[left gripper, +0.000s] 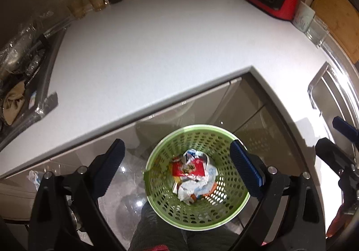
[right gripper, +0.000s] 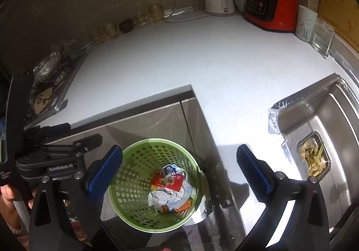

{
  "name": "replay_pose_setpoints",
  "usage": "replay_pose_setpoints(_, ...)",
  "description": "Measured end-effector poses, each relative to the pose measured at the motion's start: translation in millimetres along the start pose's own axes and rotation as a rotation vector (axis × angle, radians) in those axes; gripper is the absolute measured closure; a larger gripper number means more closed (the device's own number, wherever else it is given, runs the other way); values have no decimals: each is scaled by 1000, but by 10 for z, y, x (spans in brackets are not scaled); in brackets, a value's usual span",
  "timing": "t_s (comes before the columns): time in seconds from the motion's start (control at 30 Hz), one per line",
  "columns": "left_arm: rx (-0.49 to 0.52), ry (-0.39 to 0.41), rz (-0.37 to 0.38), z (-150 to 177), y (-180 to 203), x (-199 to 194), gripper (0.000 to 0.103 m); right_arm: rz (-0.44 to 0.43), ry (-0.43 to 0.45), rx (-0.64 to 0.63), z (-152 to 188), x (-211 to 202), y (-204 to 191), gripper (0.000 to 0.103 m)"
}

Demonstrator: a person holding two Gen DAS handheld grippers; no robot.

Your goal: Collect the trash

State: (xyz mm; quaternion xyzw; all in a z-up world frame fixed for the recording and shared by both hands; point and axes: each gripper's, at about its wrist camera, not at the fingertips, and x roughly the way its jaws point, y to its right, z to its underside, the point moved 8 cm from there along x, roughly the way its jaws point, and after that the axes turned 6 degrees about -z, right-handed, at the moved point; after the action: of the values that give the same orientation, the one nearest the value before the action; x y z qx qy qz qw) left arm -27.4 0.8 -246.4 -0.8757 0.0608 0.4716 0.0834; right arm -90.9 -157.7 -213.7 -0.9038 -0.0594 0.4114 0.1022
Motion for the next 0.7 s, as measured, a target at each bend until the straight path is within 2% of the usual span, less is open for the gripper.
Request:
replay_pose_setpoints(0.17, -30, 130, -48, -491, -191, -356, 8, 10, 72, -5, -422, -160, -36, 2)
replay_pose_setpoints(0.37, -72, 258, -56, -1026, -283, -832, 8, 37, 181, -66, -996, -463, -131, 2)
replay_pose_setpoints(0.7, -198, 414, -69, -1600, -486, -1569, 8, 48, 372, -128, -1773, -1193, -298, 2)
